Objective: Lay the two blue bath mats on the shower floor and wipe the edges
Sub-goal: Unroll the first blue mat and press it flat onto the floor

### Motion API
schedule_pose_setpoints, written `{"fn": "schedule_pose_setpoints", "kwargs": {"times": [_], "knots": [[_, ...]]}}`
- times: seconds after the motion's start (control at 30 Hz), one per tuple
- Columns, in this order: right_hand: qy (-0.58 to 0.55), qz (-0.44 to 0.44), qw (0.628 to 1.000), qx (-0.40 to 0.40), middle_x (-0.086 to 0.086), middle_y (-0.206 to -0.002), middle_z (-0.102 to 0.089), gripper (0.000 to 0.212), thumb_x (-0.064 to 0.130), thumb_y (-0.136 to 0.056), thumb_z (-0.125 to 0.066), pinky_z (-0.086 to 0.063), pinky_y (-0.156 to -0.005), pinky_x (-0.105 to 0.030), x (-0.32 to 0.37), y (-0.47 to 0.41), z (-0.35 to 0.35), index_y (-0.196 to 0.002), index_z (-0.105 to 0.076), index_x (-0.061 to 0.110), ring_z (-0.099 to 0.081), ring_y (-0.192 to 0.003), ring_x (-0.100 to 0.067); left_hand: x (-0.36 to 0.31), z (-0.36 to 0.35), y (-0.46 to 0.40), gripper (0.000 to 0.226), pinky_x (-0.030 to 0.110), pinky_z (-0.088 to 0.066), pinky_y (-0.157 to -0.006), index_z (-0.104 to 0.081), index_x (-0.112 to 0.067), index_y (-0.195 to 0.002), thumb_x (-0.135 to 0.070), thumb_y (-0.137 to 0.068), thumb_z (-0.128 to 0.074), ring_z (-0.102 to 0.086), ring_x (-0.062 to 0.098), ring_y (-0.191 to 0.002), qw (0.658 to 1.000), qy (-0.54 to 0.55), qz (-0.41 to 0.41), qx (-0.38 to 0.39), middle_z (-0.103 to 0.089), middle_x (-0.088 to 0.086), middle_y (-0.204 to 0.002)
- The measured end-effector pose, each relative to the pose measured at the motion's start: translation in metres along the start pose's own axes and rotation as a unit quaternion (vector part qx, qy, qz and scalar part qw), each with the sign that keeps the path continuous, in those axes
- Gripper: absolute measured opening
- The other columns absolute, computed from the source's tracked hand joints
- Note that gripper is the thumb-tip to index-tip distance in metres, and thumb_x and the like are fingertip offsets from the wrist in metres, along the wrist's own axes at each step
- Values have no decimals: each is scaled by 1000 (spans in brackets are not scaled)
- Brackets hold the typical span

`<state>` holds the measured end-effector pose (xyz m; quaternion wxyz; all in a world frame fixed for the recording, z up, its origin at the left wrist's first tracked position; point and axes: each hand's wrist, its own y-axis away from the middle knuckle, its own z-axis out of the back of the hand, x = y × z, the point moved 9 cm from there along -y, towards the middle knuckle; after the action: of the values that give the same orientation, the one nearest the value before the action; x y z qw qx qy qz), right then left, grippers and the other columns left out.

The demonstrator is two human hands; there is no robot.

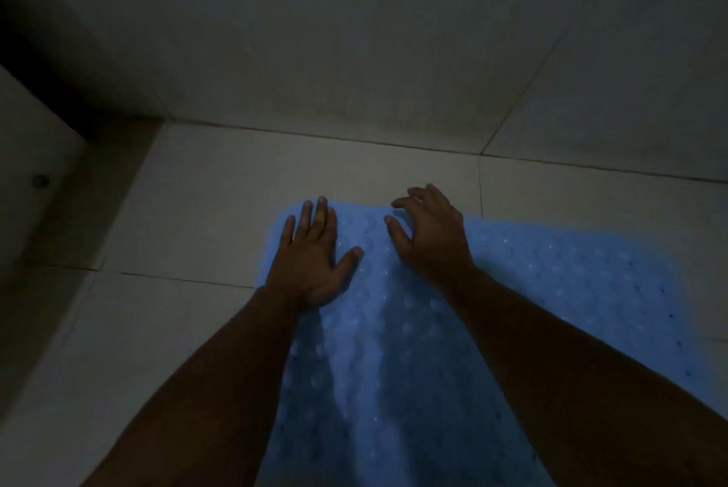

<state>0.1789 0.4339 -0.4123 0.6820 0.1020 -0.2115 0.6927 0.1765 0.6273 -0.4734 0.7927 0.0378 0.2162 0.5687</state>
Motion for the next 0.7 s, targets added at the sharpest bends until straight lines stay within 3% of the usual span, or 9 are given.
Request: {"fn": "schedule_pose_setpoints", "kwargs": {"times": [0.07,0.1,0.17,0.23,0.33,0.43,0.6,0.7], "knots": [[4,-26,997,72,-4,-133,-58,43,47,-95,-49,-38,-108,-43,14,-10,2,-127,-63,22,-47,-132,-25,3,17,-7,92,45,0,-128,-2,-13,-163,-72,-95,-22,8,27,-158,995,47,12,82,10,9,-171],[8,-47,992,119,-5,-135,-56,43,45,-97,-50,-39,-107,-42,20,-13,-1,-131,-60,21,-48,-131,-26,5,31,-9,83,45,-12,-127,-11,-11,-163,-63,-100,-30,-7,31,-157,994,56,20,96,-2,12,-171],[22,-87,975,201,-10,-139,-52,46,43,-99,-48,-40,-108,-45,32,-13,-13,-137,-54,18,-49,-131,-31,7,67,-10,65,47,-35,-117,-33,-11,-156,-45,-102,-40,-35,35,-147,999,37,13,18,-33,14,-162],[38,-89,969,229,-13,-146,-46,49,41,-100,-43,-37,-113,-49,48,-7,-26,-142,-48,14,-41,-139,-33,4,86,-4,52,45,-38,-113,-45,-11,-151,-28,-101,-46,-37,33,-147,997,10,-9,-71,-46,11,-156],[68,-63,965,247,-12,-167,-11,63,43,-104,-32,-14,-123,-55,64,15,-58,-157,-20,12,-5,-155,-31,2,72,6,52,45,-36,-115,-46,-9,-150,-22,-100,-47,-31,34,-150,996,-31,-12,-83,-46,11,-156],[111,-42,972,204,-13,-168,8,74,54,-102,-21,0,-124,-57,65,37,-82,-160,-6,10,9,-155,-30,12,60,15,60,50,-39,-113,-46,-9,-150,-31,-95,-36,-27,36,-152,994,-32,14,-99,-44,12,-157],[122,-13,989,78,-14,-168,-8,77,60,-100,-25,-7,-123,-58,66,43,-78,-158,-23,9,-3,-156,-29,27,52,24,66,58,-42,-108,-47,-7,-148,-38,-94,-26,-27,42,-151,990,-27,23,-138,-43,18,-156],[122,-11,990,67,-13,-168,-9,80,65,-100,-26,-8,-123,-57,66,43,-77,-157,-25,10,-4,-156,-28,33,46,26,65,60,-39,-110,-46,-6,-149,-40,-97,-25,-24,43,-151,989,-24,26,-146,-42,20,-157]]}}
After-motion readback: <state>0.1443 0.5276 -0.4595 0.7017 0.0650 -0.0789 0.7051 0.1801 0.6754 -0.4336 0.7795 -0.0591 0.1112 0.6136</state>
